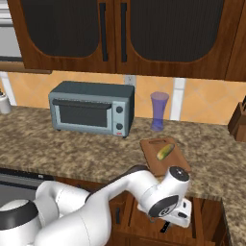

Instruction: Place the appropriate cutting tool for cutting the cucumber skin on the cutting board.

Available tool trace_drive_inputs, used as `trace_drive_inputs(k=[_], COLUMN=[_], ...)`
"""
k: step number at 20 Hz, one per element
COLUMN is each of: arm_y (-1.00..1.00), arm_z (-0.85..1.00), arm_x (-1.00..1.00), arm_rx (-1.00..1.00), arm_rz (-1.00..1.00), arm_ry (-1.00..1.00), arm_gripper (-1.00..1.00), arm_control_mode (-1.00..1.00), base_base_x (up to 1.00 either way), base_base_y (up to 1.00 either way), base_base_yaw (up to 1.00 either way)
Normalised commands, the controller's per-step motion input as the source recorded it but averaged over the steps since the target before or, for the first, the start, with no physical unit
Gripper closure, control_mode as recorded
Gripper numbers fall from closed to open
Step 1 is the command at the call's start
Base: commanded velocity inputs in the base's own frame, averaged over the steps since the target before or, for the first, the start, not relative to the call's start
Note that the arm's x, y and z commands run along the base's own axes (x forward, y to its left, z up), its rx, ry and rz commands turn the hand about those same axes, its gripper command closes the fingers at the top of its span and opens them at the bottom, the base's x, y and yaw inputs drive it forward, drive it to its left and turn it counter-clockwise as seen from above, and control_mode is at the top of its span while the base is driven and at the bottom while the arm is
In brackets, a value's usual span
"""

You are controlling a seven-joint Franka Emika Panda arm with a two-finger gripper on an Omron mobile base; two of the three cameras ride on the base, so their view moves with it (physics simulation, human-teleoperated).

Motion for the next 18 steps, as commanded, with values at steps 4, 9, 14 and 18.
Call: trace_drive_inputs(k=[4,9,14,18], arm_y=[0.0,0.0,0.0,0.0], arm_z=[-0.41,-0.15,-0.22,-0.43], arm_x=[0.02,0.13,0.02,0.04], arm_rx=[0.0,0.0,-0.01,-0.03], arm_rz=[0.01,0.02,0.03,0.03], arm_ry=[-0.06,0.0,0.0,0.0], arm_gripper=[-1.0,-1.0,-1.0,-1.0], arm_control_mode=[-1.0,-1.0,-1.0,-1.0], base_base_x=[0.0,0.0,0.0,0.0], base_base_y=[0.0,0.0,0.0,0.0], base_base_yaw=[0.0,0.0,0.0,0.0])
